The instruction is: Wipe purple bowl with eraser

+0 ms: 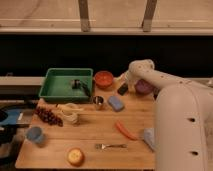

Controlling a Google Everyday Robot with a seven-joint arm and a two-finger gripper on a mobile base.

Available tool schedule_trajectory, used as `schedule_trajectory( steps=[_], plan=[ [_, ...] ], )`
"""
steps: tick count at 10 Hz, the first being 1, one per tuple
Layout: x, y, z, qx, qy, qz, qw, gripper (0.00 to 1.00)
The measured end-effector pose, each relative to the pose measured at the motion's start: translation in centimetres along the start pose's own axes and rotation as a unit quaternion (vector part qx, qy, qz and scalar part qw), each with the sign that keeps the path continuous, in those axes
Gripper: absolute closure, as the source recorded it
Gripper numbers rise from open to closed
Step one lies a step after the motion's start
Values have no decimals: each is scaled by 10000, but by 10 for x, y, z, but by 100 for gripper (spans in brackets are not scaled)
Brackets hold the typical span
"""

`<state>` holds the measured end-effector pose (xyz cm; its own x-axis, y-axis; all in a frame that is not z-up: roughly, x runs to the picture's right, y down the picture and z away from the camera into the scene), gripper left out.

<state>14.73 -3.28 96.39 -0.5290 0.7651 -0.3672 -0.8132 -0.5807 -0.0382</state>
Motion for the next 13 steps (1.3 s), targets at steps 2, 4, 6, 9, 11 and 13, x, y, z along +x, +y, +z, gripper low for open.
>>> schedule_trajectory(
  steps=[2,4,6,9,11,13],
  plan=[
    [2,1,7,10,88,-29,10000,32],
    [4,4,15,44,158,-96,9998,32],
    [5,3,20,95,185,-126,9997,32],
    [7,0,28,215,230,-169,9994,32],
    [10,-3,33,309,281,-198,9989,32],
    [13,-7,38,403,341,-211,9984,32]
  ],
)
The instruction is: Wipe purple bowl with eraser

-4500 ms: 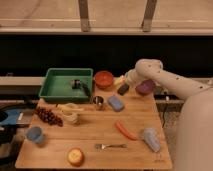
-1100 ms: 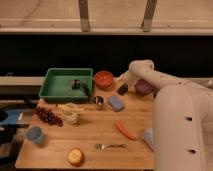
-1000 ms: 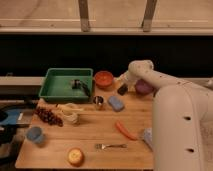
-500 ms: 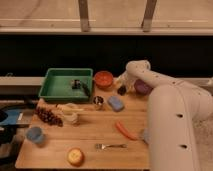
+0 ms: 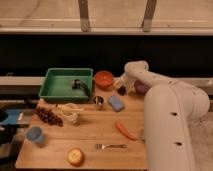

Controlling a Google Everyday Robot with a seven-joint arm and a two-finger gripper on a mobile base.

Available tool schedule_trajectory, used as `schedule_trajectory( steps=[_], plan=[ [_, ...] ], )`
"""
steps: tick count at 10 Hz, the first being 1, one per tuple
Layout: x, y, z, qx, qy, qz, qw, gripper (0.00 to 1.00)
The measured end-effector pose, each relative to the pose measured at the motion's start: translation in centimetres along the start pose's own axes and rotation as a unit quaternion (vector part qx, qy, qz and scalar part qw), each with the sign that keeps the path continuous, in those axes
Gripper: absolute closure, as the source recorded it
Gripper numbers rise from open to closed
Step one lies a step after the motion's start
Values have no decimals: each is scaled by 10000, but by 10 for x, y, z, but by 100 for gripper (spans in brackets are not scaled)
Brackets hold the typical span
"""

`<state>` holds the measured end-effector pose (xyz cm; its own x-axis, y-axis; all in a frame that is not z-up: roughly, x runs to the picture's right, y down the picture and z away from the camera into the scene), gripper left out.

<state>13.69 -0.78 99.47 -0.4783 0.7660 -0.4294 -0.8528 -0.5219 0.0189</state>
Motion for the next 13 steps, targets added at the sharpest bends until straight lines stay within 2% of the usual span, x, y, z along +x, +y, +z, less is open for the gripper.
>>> schedule_trajectory(
  steps=[3,4,6,10,11,13],
  plan=[
    [3,0,5,79,54,-4,10000,32],
    [4,-1,4,101,10,1,9999,34],
    [3,-2,1,142,-90,-10,9999,50],
    [4,0,0,104,-138,-60,9998,93],
    [5,0,1,100,-131,-74,9998,98],
    [6,1,2,87,-124,-94,9998,100]
  ],
)
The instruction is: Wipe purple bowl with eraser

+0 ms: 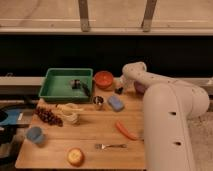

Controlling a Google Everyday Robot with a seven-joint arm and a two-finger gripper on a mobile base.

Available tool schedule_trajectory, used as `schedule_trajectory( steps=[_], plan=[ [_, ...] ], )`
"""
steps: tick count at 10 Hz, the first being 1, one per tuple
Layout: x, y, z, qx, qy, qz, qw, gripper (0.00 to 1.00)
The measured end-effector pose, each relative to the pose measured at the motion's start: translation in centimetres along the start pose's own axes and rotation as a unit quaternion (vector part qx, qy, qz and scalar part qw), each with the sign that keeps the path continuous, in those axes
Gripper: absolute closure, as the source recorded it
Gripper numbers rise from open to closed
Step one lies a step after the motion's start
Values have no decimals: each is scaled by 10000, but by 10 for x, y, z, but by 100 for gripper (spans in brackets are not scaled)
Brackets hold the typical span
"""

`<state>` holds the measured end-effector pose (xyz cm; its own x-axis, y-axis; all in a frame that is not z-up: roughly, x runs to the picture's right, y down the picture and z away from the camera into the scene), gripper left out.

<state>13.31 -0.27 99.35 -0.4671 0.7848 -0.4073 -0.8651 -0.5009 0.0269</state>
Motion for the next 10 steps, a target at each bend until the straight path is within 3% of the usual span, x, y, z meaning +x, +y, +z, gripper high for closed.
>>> schedule_trajectory(
  steps=[3,10],
  plan=[
    [1,2,-3,-31,-25,-27,10000,100],
    [-8,14,-44,-488,-404,-21,9980,100]
  ],
)
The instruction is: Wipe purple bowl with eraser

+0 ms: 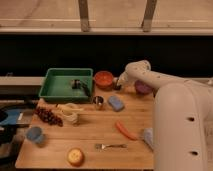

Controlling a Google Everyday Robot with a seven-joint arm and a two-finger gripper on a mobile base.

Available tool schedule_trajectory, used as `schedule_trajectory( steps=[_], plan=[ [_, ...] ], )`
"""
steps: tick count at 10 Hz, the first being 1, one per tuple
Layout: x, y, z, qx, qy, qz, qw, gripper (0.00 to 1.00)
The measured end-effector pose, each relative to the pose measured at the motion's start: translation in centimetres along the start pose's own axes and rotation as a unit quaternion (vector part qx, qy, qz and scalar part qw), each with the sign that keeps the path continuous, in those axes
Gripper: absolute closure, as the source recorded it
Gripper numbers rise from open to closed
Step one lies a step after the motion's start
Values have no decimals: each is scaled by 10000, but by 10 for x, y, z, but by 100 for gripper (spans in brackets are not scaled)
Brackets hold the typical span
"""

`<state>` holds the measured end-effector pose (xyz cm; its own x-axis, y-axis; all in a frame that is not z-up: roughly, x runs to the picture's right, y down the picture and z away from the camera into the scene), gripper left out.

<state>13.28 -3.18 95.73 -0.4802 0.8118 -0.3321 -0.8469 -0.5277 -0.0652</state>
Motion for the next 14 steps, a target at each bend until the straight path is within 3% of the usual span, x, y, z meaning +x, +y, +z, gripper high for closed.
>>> schedule_trajectory(
  steps=[3,6,10,14],
  plan=[
    [-17,-3,-32,-229,-331,168,9990,100],
    [-36,-12,-69,-446,-740,406,9954,100],
    [-56,-30,-111,-740,-1261,771,9862,100],
    [-63,-62,-143,-857,-1632,1119,9765,100]
  ],
)
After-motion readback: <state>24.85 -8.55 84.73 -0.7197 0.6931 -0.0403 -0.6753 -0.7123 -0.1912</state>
